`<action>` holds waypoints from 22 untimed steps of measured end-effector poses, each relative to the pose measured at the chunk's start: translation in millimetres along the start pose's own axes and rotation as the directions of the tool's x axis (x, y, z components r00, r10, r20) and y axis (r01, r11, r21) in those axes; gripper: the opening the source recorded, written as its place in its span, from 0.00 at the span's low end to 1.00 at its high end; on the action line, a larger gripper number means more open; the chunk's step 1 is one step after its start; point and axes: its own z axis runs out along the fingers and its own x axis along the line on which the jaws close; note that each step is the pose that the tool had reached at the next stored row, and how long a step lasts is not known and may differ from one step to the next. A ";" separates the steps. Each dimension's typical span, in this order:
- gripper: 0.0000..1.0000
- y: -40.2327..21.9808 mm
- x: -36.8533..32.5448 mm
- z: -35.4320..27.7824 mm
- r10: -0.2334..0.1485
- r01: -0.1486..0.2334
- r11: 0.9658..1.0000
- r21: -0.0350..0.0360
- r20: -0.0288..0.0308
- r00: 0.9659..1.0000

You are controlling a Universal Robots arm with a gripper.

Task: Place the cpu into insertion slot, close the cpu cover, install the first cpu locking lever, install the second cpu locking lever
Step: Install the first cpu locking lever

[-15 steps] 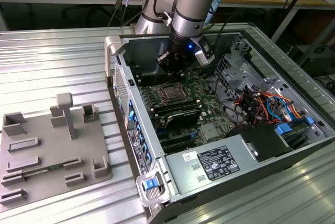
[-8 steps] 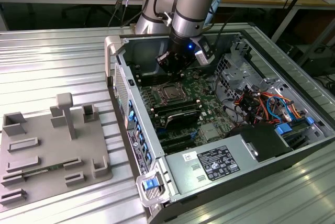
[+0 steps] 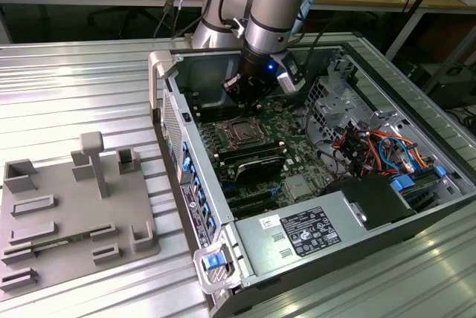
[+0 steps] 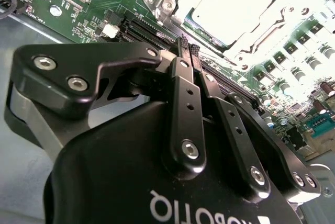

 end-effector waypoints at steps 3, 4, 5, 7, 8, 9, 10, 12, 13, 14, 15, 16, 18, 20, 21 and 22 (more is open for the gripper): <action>0.15 0.0 -1.1 1.2 0.000 0.000 1.000 0.000 0.000 1.000; 0.15 0.1 -1.1 1.7 0.000 0.000 1.000 0.000 0.000 1.000; 0.15 0.2 -1.2 2.1 0.000 0.000 1.000 0.000 0.000 1.000; 0.15 0.2 -1.4 2.9 0.000 0.000 1.000 0.000 0.000 1.000; 0.15 0.2 -1.7 3.3 0.000 0.000 1.000 0.000 0.000 1.000; 0.15 0.2 -1.9 3.8 0.000 0.000 1.000 0.000 0.000 1.000; 0.15 0.2 -2.3 4.1 0.000 0.000 1.000 0.000 0.000 1.000; 0.15 0.1 -3.4 5.0 0.000 0.000 1.000 0.000 0.000 1.000; 0.15 0.1 -3.5 5.4 0.000 0.000 1.000 0.000 0.000 1.000; 0.15 0.1 -3.8 5.7 0.000 0.000 1.000 0.000 0.000 1.000; 0.15 0.1 -3.9 6.3 0.000 0.000 1.000 0.000 0.000 1.000; 0.15 0.1 -3.9 7.0 0.000 0.000 1.000 0.000 0.000 1.000; 0.15 0.1 -3.9 7.9 0.000 0.000 1.000 0.000 0.000 1.000; 0.15 0.0 -3.9 8.5 0.000 0.000 1.000 0.000 0.000 1.000; 0.15 0.0 -3.9 9.1 0.000 0.000 1.000 0.000 0.000 1.000; 0.15 0.0 -3.9 9.5 0.000 0.000 1.000 0.000 0.000 1.000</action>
